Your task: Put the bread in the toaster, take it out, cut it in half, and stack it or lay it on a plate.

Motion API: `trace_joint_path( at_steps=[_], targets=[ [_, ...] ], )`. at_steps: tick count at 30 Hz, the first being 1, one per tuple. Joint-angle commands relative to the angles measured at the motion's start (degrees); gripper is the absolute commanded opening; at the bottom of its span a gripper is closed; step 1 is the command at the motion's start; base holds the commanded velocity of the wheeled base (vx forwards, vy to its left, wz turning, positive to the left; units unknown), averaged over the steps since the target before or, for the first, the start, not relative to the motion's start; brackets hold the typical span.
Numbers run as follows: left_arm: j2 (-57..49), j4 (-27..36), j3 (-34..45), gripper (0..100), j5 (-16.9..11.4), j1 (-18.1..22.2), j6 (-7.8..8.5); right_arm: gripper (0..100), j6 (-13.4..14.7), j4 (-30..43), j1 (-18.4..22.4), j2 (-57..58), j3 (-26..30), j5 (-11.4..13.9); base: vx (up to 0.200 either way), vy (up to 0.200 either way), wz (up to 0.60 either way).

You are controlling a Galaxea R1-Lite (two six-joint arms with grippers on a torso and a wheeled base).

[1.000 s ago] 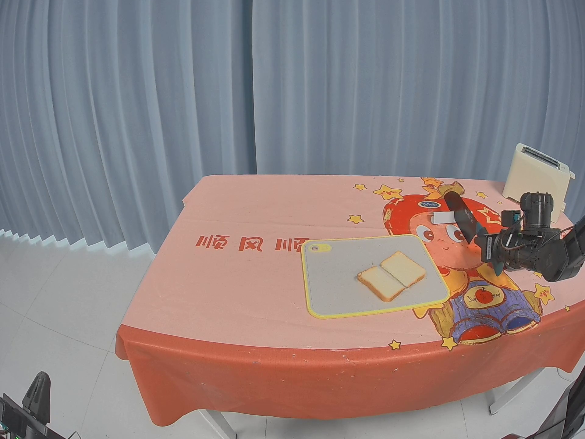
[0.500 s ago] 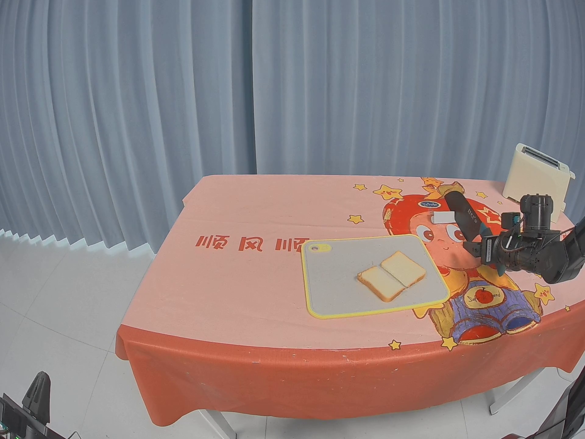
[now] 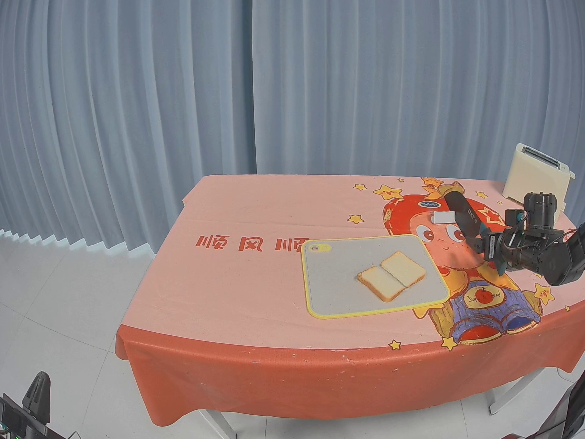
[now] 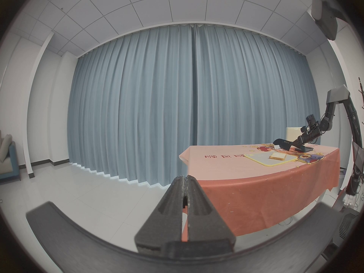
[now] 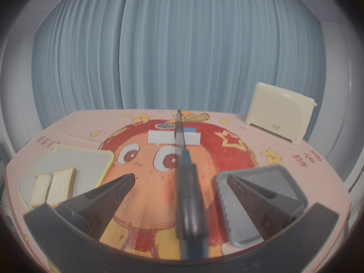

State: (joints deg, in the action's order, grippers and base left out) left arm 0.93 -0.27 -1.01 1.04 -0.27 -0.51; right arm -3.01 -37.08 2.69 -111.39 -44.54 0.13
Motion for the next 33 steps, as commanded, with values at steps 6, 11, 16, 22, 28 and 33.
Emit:
trace_joint_path(
  at_steps=[6,11,16,22,28,33],
  targets=[
    [-0.05,0.0,1.01,0,0.02,0.0,-0.02,100,2.84,-1.85,-0.41,7.24,3.76,-0.13,0.0,0.0,0.0],
    [-0.05,0.0,1.01,0,0.02,0.0,-0.02,100,6.26,-1.85,-0.76,12.68,7.28,1.01,0.0,0.0,0.0],
    [-0.05,0.0,1.01,0,0.02,0.0,-0.02,100,6.7,-1.68,-0.15,17.52,7.54,1.8,0.0,0.0,0.0],
    [-0.05,0.0,1.01,0,0.02,0.0,-0.02,100,5.56,-1.68,2.23,18.05,8.42,2.15,0.0,0.0,0.0],
    [-0.05,0.0,1.01,0,0.02,0.0,-0.02,100,4.51,-1.85,1.44,18.49,11.32,2.06,0.0,0.0,0.0],
    [-0.05,0.0,1.01,0,0.02,0.0,-0.02,100,3.19,-1.85,1.52,19.45,11.5,2.15,0.0,0.0,0.0]
  ],
)
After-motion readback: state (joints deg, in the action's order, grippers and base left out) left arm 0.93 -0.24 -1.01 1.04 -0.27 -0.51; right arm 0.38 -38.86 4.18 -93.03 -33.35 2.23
